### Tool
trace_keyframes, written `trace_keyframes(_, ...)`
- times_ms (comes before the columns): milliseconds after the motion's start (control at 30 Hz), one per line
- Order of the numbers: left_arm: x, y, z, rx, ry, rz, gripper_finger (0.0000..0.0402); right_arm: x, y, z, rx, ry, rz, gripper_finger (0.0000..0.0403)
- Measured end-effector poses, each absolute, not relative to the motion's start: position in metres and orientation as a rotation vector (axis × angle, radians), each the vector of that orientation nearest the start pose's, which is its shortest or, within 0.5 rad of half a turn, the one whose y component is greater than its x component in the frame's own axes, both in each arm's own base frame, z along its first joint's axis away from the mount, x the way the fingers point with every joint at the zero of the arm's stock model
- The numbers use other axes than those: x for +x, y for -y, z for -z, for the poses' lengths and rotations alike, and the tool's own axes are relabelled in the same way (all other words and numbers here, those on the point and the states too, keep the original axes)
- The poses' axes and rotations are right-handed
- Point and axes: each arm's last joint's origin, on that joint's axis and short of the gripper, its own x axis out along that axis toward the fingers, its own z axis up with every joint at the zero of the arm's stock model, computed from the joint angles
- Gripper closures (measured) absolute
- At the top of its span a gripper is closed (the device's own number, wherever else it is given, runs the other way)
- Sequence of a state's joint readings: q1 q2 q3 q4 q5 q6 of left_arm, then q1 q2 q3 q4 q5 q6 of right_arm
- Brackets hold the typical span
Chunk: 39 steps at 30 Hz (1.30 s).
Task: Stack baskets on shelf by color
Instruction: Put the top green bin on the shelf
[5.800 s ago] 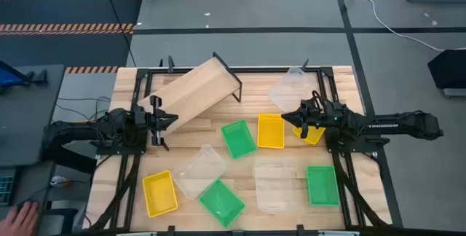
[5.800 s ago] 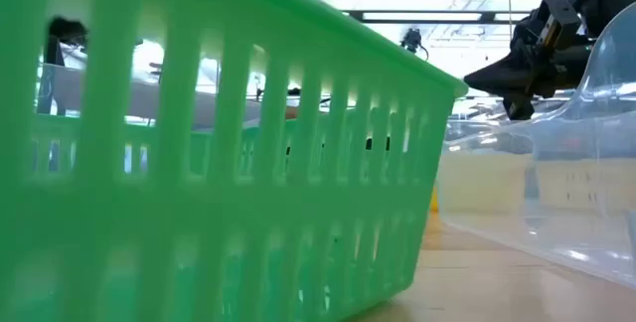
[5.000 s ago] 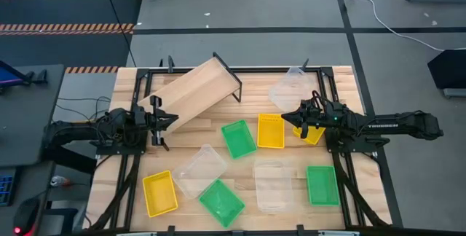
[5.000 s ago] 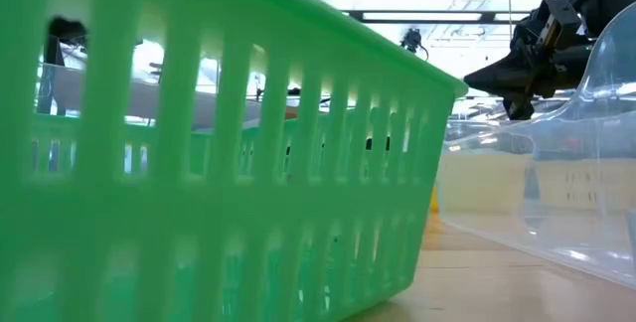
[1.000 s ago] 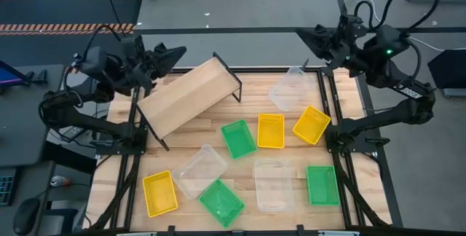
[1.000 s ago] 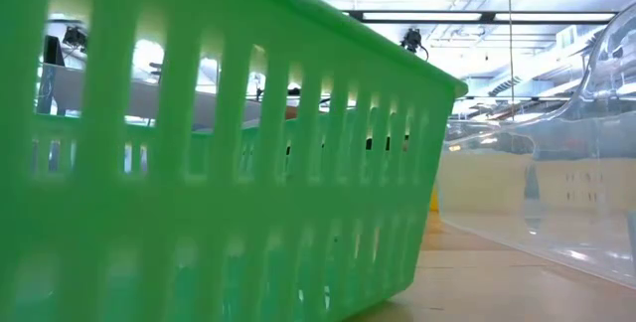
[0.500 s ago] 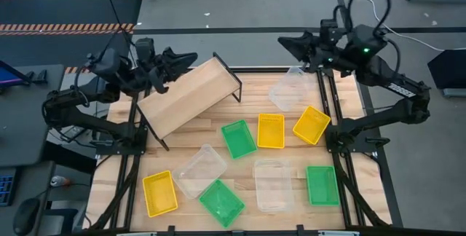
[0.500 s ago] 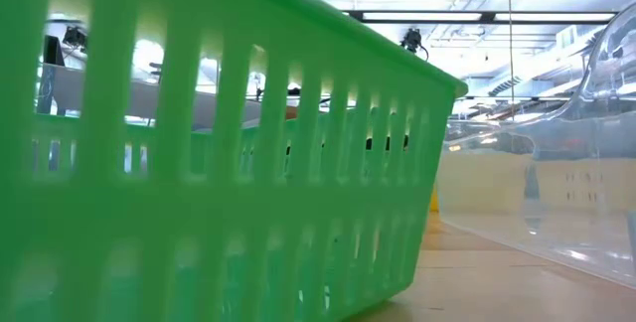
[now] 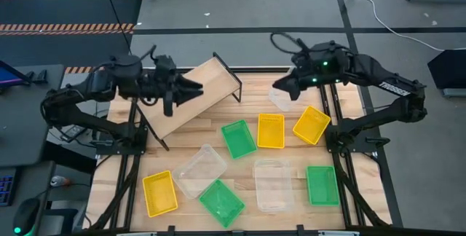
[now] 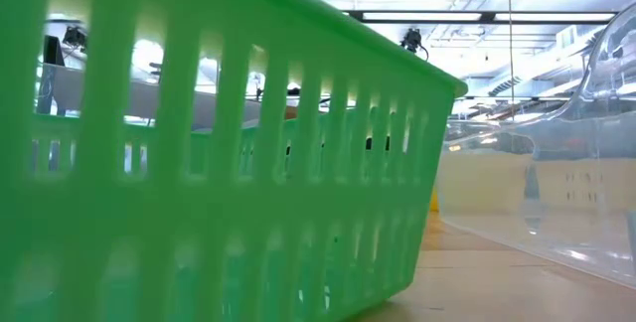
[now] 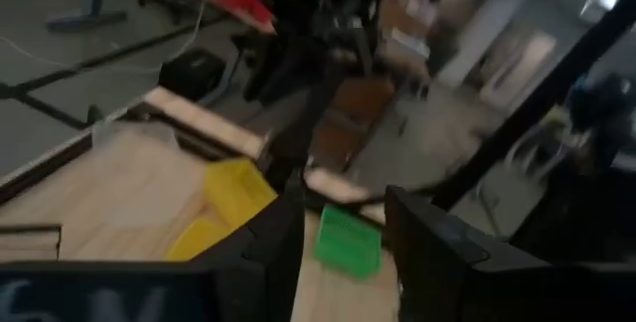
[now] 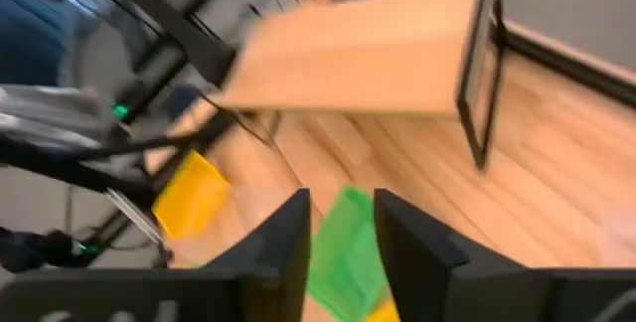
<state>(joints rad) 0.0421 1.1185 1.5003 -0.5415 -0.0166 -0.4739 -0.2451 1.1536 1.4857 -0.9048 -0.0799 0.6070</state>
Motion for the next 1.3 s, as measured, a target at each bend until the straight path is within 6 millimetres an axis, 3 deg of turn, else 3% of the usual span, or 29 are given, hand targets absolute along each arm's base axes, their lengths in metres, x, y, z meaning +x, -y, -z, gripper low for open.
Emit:
trace_keyframes(233, 0.212, 0.005, -0.46, -0.365, -0.281, -0.05, 0.0246, 0.198, 0.044, -0.407, 0.699, -0.747, 0.385, 0.019)
trace_keyframes(400, 0.239, 0.019, -0.447, -0.356, -0.336, -0.022, 0.0246, 0.196, 0.034, -0.399, 0.705, -0.871, 0.363, 0.0151)
trace_keyframes(667, 0.294, 0.042, -0.408, -0.326, -0.459, -0.042, 0.0253, 0.179, 0.029, -0.398, 0.651, -0.961, 0.367, 0.0139)
trace_keyframes(867, 0.321, 0.051, -0.39, -0.412, -0.47, -0.058, 0.0256, 0.154, 0.022, -0.401, 0.607, -1.013, 0.363, 0.0139)
trace_keyframes(1000, 0.335, 0.067, -0.381, -0.432, -0.443, -0.06, 0.0255, 0.142, 0.02, -0.405, 0.577, -0.998, 0.341, 0.0139)
trace_keyframes(1167, 0.346, 0.089, -0.394, -0.418, -0.385, -0.065, 0.0257, 0.131, 0.018, -0.408, 0.56, -0.978, 0.33, 0.0139)
trace_keyframes(1300, 0.355, 0.095, -0.411, -0.296, -0.48, -0.103, 0.0257, 0.126, 0.018, -0.41, 0.559, -0.972, 0.344, 0.0139)
